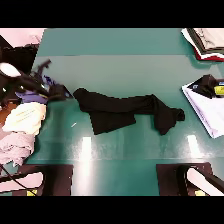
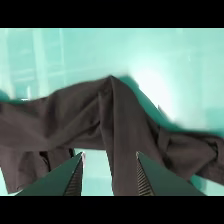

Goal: Fold the shirts.

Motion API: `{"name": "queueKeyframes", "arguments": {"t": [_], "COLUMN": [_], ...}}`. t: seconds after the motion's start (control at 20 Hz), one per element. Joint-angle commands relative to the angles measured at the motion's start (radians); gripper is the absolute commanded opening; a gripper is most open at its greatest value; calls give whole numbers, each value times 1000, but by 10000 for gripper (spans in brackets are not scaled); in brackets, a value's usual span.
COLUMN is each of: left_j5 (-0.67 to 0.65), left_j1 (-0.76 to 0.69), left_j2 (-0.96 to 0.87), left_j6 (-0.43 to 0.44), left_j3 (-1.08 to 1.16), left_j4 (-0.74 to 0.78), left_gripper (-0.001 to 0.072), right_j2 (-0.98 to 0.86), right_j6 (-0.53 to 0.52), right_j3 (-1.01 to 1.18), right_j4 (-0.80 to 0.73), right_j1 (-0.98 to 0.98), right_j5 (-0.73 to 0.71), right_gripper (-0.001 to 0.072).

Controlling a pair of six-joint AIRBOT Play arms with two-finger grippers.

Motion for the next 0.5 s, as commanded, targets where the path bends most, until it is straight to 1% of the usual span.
{"name": "queueKeyframes", "arguments": {"t": [0.0, 0.15, 0.35, 0.4, 0.45], "left_j5": [163, 313, 409, 411, 411], "left_j1": [-55, -121, -158, -163, -169], "left_j2": [-2, -4, -7, -9, -8], "left_j6": [71, 70, 61, 61, 63], "left_j3": [-204, -246, -246, -246, -246], "left_j4": [-87, -88, -100, -104, -107], "left_gripper": [640, 640, 640, 612, 424], "right_j2": [30, 31, 32, 32, 31], "right_j6": [0, 0, 0, 0, 0], "right_j3": [14, 14, 14, 14, 14], "right_j4": [-2, -3, -2, -2, -2], "right_j1": [37, 69, 85, 85, 85], "right_j5": [-29, -21, -11, -8, -7], "right_gripper": [379, 379, 379, 379, 378]}}
